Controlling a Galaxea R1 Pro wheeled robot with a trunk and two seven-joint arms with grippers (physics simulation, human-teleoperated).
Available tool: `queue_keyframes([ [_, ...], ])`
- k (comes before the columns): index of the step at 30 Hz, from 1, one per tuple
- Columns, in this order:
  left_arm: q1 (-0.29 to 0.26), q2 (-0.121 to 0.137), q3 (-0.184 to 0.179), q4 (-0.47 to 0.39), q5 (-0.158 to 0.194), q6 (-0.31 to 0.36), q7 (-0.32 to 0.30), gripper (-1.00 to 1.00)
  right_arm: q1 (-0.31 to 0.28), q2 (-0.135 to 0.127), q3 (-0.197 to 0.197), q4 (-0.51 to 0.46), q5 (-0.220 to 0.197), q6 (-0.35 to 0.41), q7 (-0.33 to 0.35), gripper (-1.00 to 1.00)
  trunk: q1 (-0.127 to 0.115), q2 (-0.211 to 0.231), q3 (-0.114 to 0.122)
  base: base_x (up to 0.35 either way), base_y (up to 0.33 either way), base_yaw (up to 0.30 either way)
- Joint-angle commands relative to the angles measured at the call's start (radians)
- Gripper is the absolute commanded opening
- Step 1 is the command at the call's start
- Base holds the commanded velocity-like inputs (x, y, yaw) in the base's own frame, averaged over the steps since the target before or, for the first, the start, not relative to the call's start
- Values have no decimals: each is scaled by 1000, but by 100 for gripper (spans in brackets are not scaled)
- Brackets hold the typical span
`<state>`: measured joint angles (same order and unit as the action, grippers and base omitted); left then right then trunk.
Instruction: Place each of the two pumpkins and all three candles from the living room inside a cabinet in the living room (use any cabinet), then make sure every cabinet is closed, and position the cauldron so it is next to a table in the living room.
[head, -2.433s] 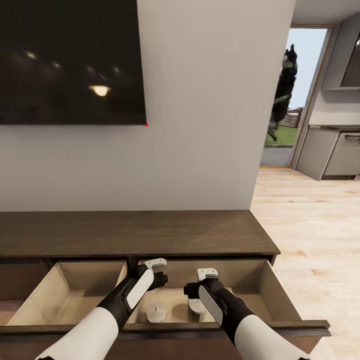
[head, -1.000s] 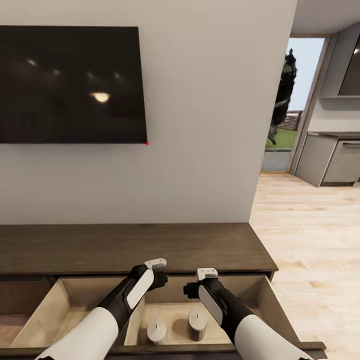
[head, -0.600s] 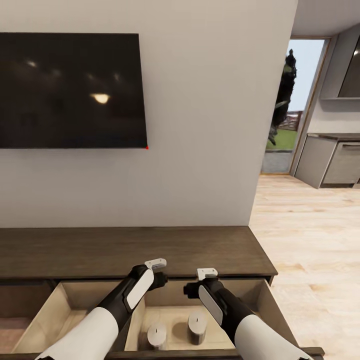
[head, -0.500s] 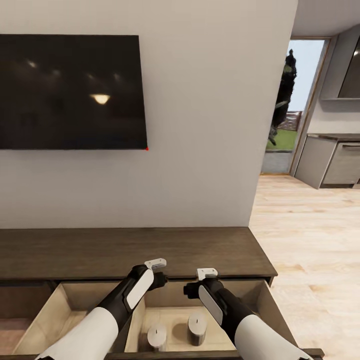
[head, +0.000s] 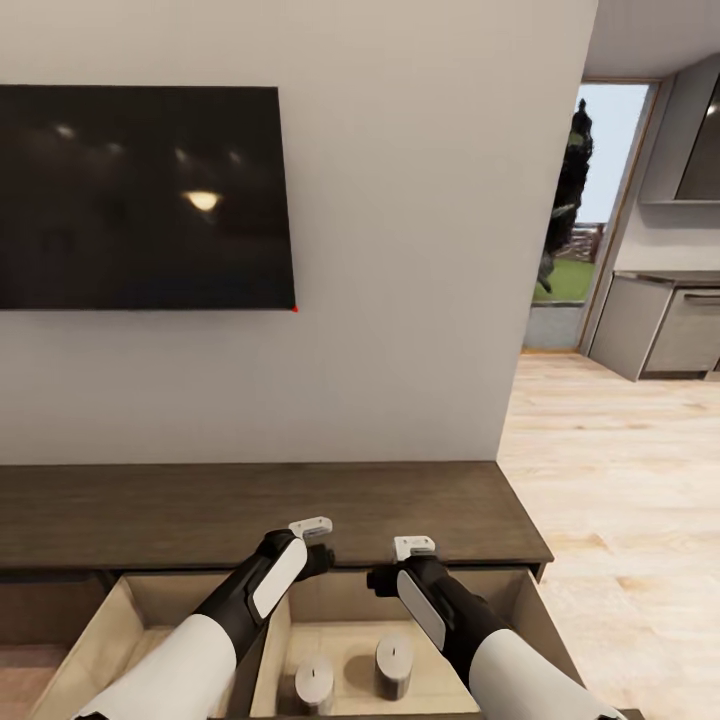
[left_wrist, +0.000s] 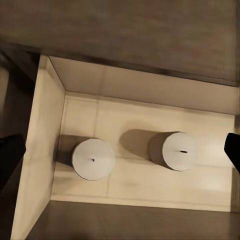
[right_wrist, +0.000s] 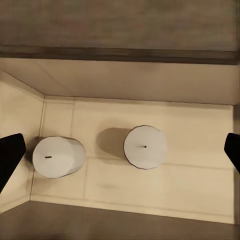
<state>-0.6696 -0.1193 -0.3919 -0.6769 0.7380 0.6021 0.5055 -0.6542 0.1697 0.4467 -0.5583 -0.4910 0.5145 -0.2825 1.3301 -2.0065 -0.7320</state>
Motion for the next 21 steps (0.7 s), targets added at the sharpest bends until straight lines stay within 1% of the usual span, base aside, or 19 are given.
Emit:
queue_keyframes([
  [1, -1, 1, -4, -1, 11, 1, 10, 100, -1, -1, 6, -2, -11, 2, -9, 100, -4, 7, 2, 0, 0, 0],
  [21, -1, 1, -4, -1, 11, 1, 10, 100, -1, -1, 6, -3, -11, 1, -11, 100, -81, 147, 65, 0, 0, 0],
])
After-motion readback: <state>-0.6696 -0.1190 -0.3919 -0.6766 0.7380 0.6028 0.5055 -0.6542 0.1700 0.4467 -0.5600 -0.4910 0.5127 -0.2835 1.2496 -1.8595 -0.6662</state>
